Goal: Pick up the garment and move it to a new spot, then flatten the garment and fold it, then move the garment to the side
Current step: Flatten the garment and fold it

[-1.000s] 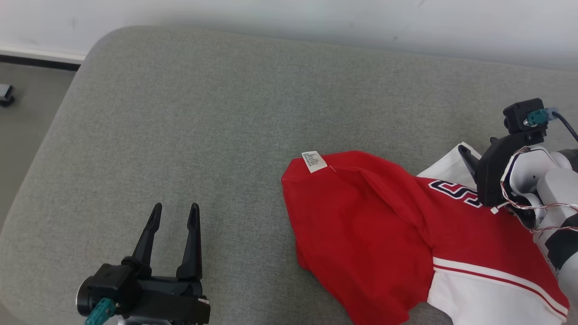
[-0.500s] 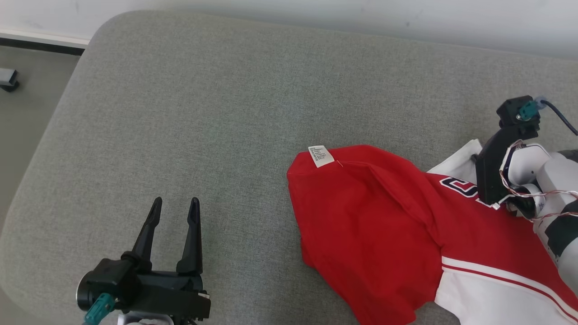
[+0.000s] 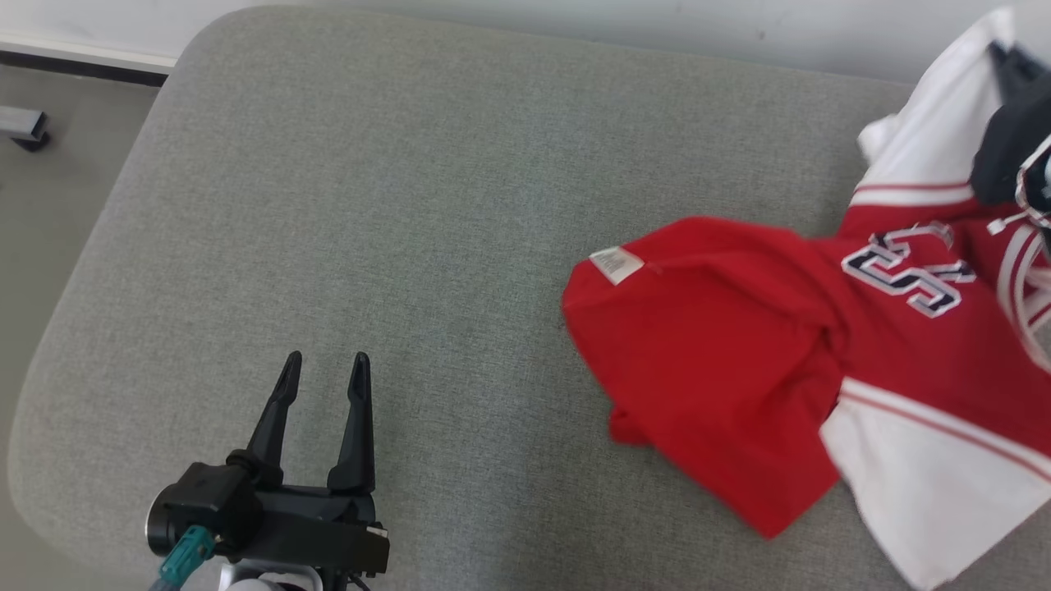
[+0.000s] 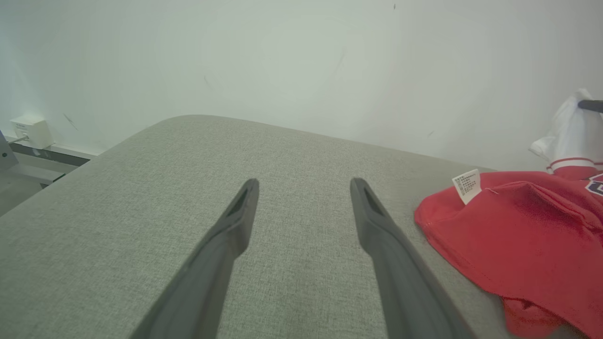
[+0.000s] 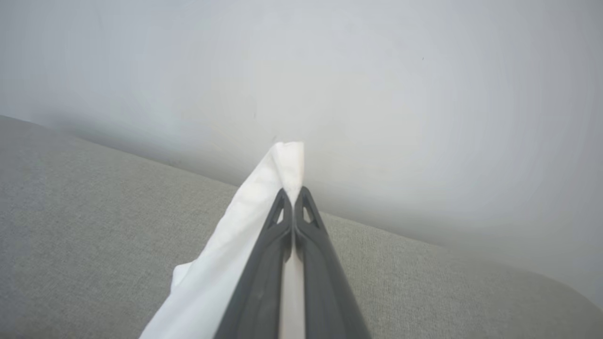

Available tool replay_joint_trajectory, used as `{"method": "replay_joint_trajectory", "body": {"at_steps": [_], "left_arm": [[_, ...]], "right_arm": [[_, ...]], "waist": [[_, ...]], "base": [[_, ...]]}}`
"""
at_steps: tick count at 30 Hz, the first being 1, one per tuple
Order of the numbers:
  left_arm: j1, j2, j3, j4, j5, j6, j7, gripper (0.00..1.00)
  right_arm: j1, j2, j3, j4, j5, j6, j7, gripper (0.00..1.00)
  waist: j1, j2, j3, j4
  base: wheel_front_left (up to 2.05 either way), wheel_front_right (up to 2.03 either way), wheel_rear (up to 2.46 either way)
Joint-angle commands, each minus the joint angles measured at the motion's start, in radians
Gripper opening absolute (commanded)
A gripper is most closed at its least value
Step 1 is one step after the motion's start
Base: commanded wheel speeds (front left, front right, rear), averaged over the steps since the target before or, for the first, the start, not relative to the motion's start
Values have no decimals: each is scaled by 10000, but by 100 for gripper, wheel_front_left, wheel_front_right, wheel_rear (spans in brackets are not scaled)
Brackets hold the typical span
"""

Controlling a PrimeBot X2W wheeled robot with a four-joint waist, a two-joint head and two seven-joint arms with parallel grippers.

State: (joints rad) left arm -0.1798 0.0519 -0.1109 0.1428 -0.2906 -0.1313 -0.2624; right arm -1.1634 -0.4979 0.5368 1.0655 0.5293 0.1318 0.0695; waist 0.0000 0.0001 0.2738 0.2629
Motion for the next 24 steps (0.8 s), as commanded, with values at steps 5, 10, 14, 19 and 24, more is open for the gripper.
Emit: {"method": "replay_joint_trajectory", "body": {"at_steps": [5,10,14,19,24], "left_arm": [[-137,-17,-113,29,-84,12,-34,100],[-119,-19,-172,76,-134,12,-34,100],[53,-15,-129,144,-6,12,-34,100],[273,31,43,120,153,12,-34,100],[619,130,373,16,278,10,-34,100]], "right_arm": [[-665,76,-499,1052,-790,-27,-1392,0],[-610,450,-656,1869,-1120,-27,-1377,100],[-439,732,-654,1978,-1457,-27,-2309,100],[-109,811,-730,1207,-1324,-27,-3229,100],[907,663,-1167,-922,-1255,-27,-3351,100]], "waist": [[0,-1,101,218],[0,-1,89,271],[0,-1,-250,50],[0,-1,-749,-341],[0,-1,-1159,-922]], "base": [[0,0,0],[0,0,0],[0,0,0],[0,0,0],[0,0,0]]}}
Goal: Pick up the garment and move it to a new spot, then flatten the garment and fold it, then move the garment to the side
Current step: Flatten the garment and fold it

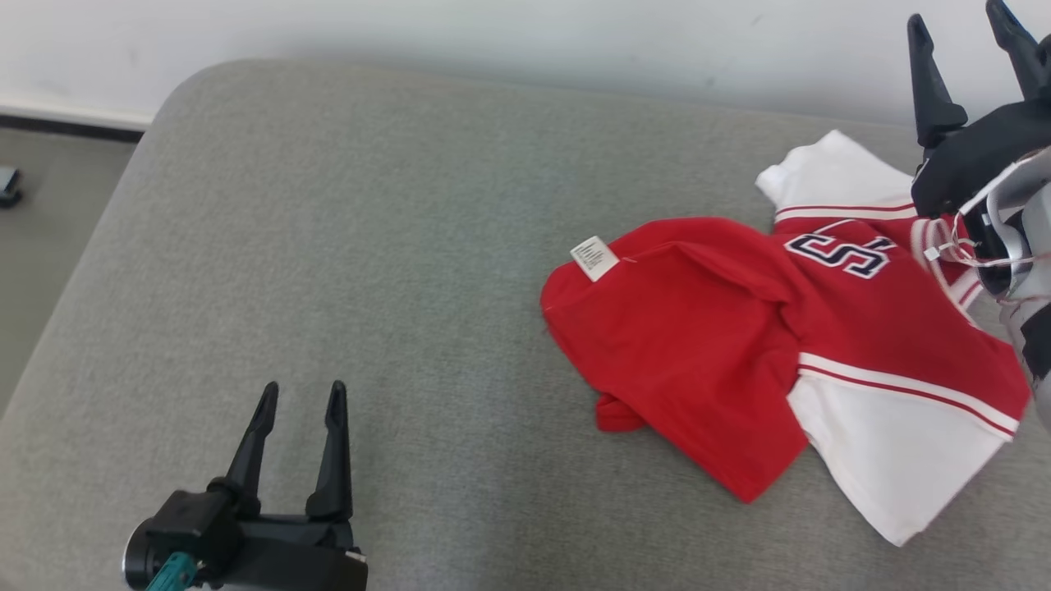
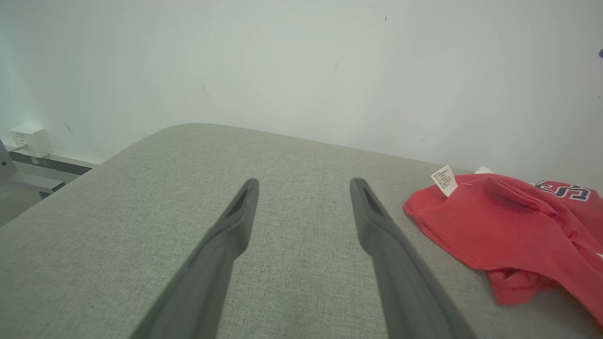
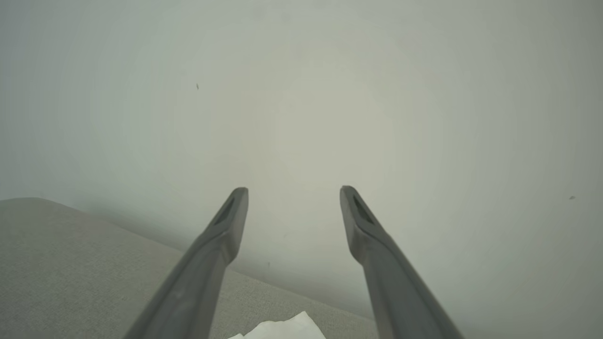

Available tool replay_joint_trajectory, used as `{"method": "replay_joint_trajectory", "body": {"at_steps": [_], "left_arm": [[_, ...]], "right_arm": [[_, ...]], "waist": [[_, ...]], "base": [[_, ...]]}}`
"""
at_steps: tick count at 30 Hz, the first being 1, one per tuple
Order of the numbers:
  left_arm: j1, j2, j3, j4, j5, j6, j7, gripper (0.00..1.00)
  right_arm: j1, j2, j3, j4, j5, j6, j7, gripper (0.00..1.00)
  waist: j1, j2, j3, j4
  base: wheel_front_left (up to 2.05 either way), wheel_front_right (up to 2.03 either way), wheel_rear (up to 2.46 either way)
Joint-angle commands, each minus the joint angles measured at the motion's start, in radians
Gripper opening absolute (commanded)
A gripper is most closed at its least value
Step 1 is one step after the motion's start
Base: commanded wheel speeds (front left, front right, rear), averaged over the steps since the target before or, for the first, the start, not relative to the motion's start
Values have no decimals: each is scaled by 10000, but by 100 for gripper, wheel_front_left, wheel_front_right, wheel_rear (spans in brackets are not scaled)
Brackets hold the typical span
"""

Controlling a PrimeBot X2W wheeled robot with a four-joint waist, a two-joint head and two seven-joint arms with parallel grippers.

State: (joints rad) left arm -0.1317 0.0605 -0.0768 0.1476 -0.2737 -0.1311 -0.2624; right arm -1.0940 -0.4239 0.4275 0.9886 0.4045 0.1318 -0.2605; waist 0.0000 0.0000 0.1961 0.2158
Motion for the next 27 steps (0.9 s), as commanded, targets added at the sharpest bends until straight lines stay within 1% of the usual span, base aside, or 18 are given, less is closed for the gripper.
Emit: {"method": "replay_joint_trajectory", "body": {"at_steps": [1,4,6,7,8,14,15,17,18,19,21,27], "left_arm": [[206,54,103,-55,142,10,-34,100],[403,101,259,-102,174,9,-34,100],[538,141,386,-137,199,10,-34,100],[538,141,386,-137,199,10,-34,100],[650,134,446,-171,217,10,-34,100],[885,197,616,-199,254,8,-34,100],[885,197,616,-199,254,8,-34,100],[923,220,626,-217,256,10,-34,100],[941,213,635,-228,292,10,-34,100],[941,213,635,-228,292,10,-34,100],[960,207,627,-240,317,10,-34,100],[1060,188,644,-298,346,10,-34,100]], "right_arm": [[607,-107,-216,-663,-88,-27,-44,100],[1804,-173,-804,-2175,-288,-27,-47,100],[2665,-76,-1238,-3088,-423,-27,-50,100],[2665,-76,-1238,-3088,-423,-27,-50,100],[3600,5,-1688,-3918,-595,-27,-49,100],[6183,496,-2896,-6108,-988,-27,-52,100],[6183,496,-2896,-6108,-988,-27,-52,100],[6940,676,-3253,-6754,-1133,-27,-51,100],[7667,942,-3572,-7291,-1236,-27,-51,100],[7667,942,-3572,-7291,-1236,-27,-51,100],[8308,1172,-3910,-7805,-1347,-27,-51,100],[9957,2125,-4635,-9020,-1514,-27,-53,100]], "waist": [[0,0,-459,-569],[0,0,-665,-874],[0,0,-793,-1068],[0,0,-793,-1068],[0,0,-924,-1224],[0,0,-1194,-1555],[0,0,-1194,-1555],[0,0,-1240,-1631],[0,0,-1279,-1696],[0,0,-1279,-1696],[0,0,-1299,-1730],[0,0,-1259,-1853]], "base": [[0,0,0],[0,0,0],[0,0,0],[0,0,0],[0,0,0],[0,0,0],[0,0,0],[0,0,0],[0,0,0],[0,0,0],[0,0,0],[0,0,0]]}}
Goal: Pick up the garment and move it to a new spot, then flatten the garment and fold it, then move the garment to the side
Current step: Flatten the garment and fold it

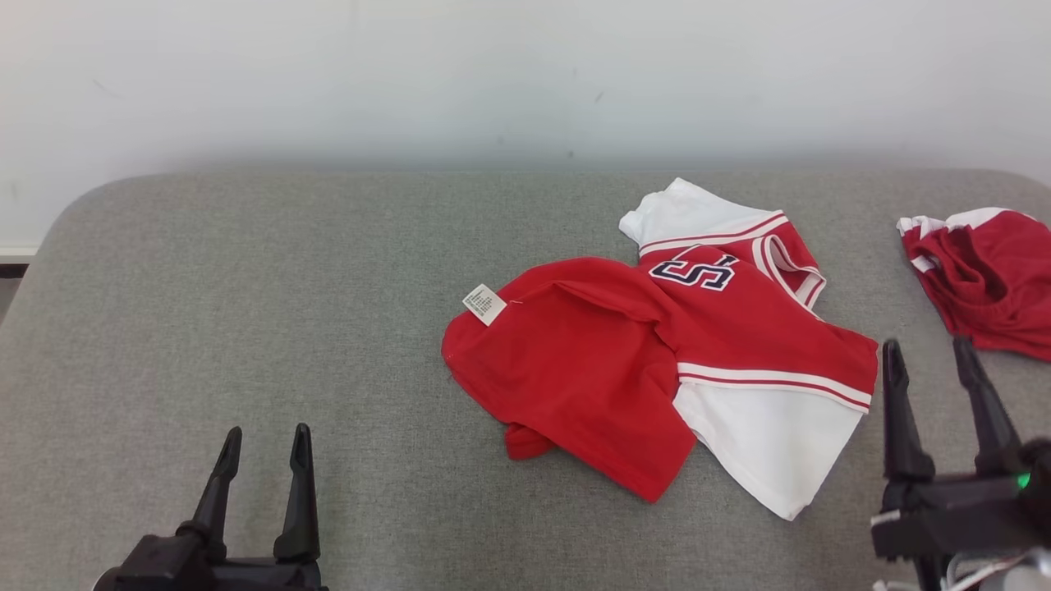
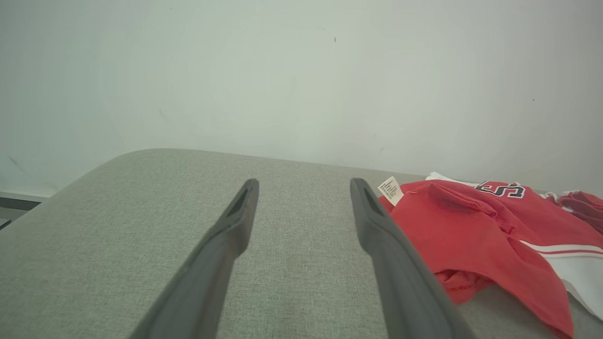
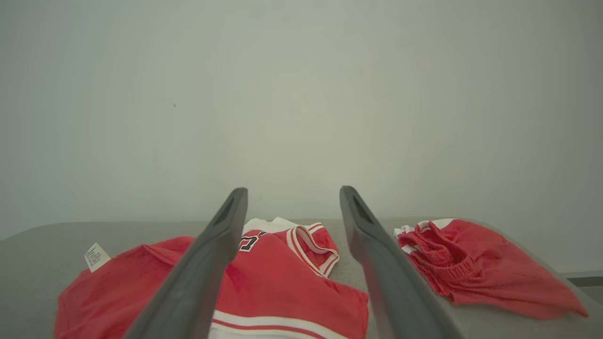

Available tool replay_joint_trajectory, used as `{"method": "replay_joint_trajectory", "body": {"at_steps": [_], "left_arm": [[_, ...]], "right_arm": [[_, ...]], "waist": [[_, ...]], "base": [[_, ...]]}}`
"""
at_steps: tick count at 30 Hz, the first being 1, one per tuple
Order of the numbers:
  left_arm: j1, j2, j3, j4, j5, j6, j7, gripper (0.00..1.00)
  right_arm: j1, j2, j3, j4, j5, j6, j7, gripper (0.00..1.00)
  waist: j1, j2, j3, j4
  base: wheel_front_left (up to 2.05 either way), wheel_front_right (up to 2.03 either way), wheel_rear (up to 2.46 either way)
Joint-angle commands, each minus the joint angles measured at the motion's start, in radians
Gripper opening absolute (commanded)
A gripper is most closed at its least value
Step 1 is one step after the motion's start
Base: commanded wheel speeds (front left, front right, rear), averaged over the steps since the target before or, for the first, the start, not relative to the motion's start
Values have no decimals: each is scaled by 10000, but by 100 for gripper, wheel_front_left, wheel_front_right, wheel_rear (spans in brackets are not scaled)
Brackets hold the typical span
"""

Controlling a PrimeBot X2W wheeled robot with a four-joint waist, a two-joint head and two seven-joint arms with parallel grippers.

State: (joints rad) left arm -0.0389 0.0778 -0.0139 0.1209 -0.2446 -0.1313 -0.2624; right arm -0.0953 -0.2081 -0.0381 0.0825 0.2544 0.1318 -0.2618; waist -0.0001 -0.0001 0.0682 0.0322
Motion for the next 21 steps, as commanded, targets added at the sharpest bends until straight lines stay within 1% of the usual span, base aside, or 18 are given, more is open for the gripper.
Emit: {"method": "replay_joint_trajectory", "body": {"at_steps": [1,7,13,17,21], "left_arm": [[132,13,27,-54,59,12,-34,100],[85,64,75,-24,44,12,-34,100],[-85,245,13,134,7,12,-34,100],[-634,607,-281,394,-71,12,-34,100],[-1579,1107,-803,997,-318,12,-34,100]], "right_arm": [[171,125,-52,-111,-47,-27,-38,100],[1073,812,-269,-622,-303,-27,-38,100],[1179,1103,-311,-728,-359,-27,-39,100],[950,1144,-252,-689,-369,-27,-39,100],[790,1195,-129,-636,-409,-27,-39,100]], "waist": [[1,1,51,-37],[1,1,251,-156],[1,1,435,-384],[1,1,584,-550],[1,1,790,-746]], "base": [[0,0,0],[0,0,0],[0,0,0],[0,0,0],[0,0,0]]}}
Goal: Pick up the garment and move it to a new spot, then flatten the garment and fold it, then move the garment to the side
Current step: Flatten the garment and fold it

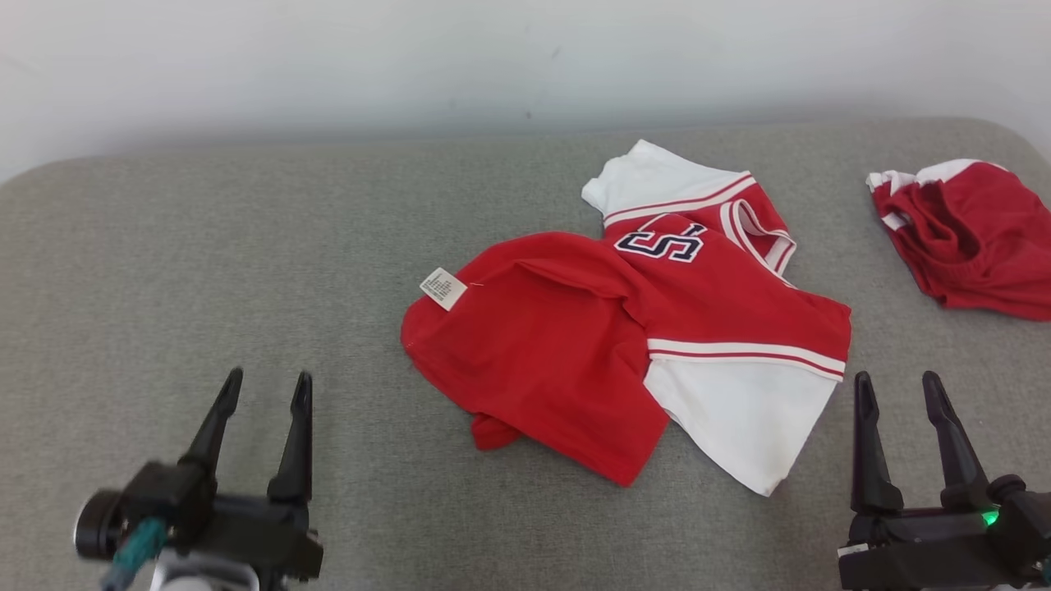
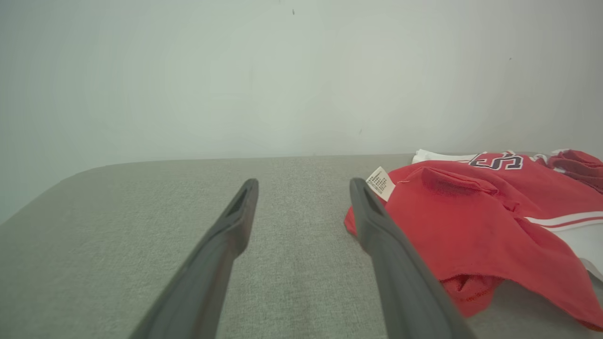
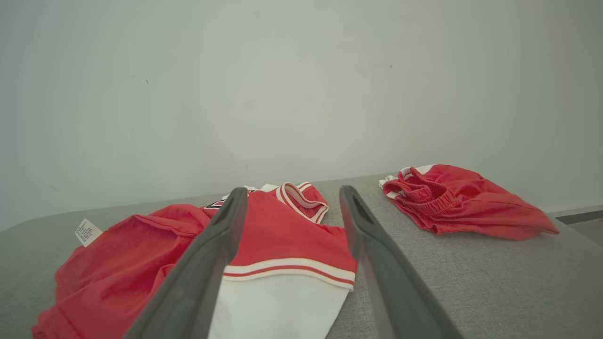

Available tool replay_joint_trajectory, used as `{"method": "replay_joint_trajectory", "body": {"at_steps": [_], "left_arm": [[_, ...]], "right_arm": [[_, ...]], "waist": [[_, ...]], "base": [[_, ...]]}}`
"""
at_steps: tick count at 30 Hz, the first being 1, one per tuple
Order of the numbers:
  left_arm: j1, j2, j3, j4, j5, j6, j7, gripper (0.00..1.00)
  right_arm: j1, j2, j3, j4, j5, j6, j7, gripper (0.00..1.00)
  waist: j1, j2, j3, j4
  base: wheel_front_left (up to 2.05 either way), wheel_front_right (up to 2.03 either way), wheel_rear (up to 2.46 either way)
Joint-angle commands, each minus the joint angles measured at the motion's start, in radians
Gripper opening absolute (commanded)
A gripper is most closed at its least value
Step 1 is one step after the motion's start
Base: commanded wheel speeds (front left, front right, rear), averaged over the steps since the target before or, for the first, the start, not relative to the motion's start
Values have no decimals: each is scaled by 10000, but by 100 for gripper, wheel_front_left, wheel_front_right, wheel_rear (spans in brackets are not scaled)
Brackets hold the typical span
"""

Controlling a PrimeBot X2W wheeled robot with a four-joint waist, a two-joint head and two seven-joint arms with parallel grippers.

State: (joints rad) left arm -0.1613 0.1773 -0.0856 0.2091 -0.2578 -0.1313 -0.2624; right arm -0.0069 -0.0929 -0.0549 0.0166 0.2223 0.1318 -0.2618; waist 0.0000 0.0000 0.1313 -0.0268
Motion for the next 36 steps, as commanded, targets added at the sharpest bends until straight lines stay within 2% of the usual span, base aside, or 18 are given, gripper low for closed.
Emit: {"method": "replay_joint_trajectory", "body": {"at_steps": [1,11,30,31,32,36], "left_arm": [[-600,242,-278,326,-207,12,18,100],[-2763,1248,-1647,1991,-804,13,344,100],[-4266,1787,-3686,4822,-2104,15,404,100],[-4305,1801,-3795,4930,-2168,15,405,92],[-4425,1829,-4004,5109,-2326,15,368,0],[-4620,1844,-4238,5198,-2533,15,162,0]], "right_arm": [[-128,58,54,46,-109,-27,-39,100],[-521,193,249,351,3,-27,-39,100],[-796,315,232,489,-37,-27,-40,100],[-807,318,218,483,-35,-27,-40,100],[-836,326,194,444,-41,-27,-40,100],[-780,329,118,344,-90,-27,-41,100]], "waist": [[0,0,221,-213],[0,0,904,-1061],[0,0,1453,-1754],[0,0,1466,-1769],[0,0,1497,-1785],[0,0,1462,-1729]], "base": [[0,0,0],[0,0,0],[0,0,0],[0,0,0],[0,0,0],[0,0,0]]}}
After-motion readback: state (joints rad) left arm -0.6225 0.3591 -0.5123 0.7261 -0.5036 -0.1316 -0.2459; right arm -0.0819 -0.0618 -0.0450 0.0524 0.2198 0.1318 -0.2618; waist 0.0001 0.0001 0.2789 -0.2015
